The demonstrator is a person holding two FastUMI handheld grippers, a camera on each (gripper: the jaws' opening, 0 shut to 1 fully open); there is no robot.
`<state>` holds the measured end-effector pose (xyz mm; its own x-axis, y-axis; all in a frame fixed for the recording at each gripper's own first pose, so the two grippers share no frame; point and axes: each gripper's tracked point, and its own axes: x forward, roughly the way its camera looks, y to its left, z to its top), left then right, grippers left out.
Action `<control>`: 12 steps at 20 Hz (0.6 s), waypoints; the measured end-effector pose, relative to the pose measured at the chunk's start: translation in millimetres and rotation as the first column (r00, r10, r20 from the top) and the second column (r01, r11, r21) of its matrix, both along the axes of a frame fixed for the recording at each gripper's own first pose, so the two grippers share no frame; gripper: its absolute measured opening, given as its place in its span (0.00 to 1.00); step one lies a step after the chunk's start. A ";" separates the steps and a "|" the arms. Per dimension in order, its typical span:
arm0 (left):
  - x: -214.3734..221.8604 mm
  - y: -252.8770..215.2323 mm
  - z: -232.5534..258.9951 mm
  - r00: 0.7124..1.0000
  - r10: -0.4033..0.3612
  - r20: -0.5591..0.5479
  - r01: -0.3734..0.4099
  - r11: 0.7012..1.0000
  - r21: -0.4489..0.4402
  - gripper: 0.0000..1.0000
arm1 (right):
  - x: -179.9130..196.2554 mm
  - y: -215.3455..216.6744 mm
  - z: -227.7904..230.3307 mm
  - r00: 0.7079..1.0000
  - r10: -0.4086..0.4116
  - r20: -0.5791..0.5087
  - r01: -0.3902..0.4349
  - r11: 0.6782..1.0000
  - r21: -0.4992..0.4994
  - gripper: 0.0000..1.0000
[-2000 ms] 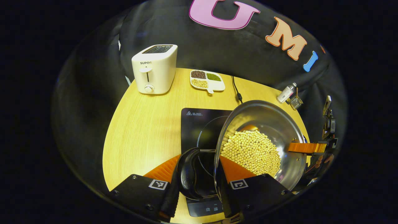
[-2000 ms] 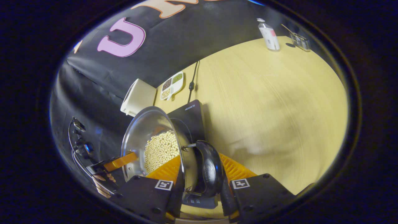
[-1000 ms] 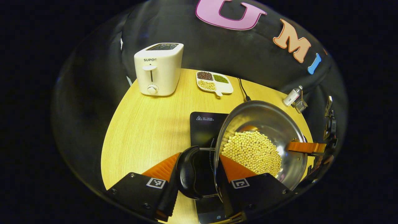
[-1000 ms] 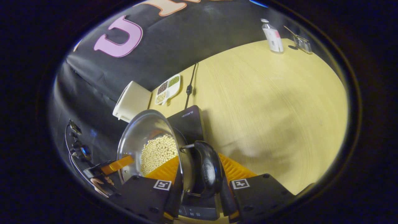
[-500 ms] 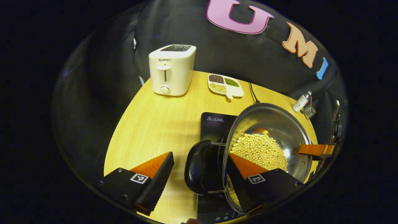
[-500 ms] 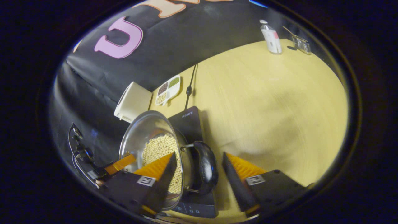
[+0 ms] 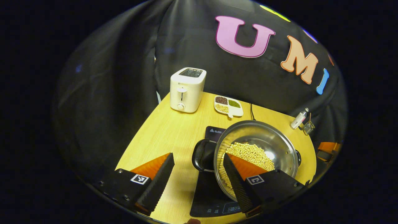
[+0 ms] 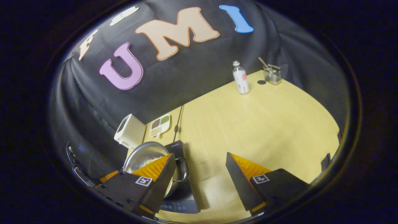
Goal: First push the handle of the pot to place it horizontally, then grasp the pot with both hands and set it on the induction cooktop.
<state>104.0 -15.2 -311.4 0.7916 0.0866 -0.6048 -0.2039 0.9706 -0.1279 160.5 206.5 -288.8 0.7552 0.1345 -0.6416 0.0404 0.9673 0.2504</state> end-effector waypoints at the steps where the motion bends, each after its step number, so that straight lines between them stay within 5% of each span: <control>1: -3.4 -4.0 9.8 1.000 0.003 0.016 -0.004 1.000 0.018 0.98 | -1.4 -6.5 10.2 1.000 -0.005 0.021 0.005 1.000 -0.010 1.00; 12: -49.7 -119.6 154.8 0.953 0.049 0.299 -0.096 0.985 0.144 0.96 | -4.7 -85.3 156.4 0.946 0.104 0.307 -0.095 0.994 -0.045 0.92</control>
<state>54.4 -134.8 -156.6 0.9201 0.2242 -0.3213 -0.2503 0.9673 -0.0420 155.8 121.2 -132.4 0.9005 0.2043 -0.3839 -0.1316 0.9694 0.2071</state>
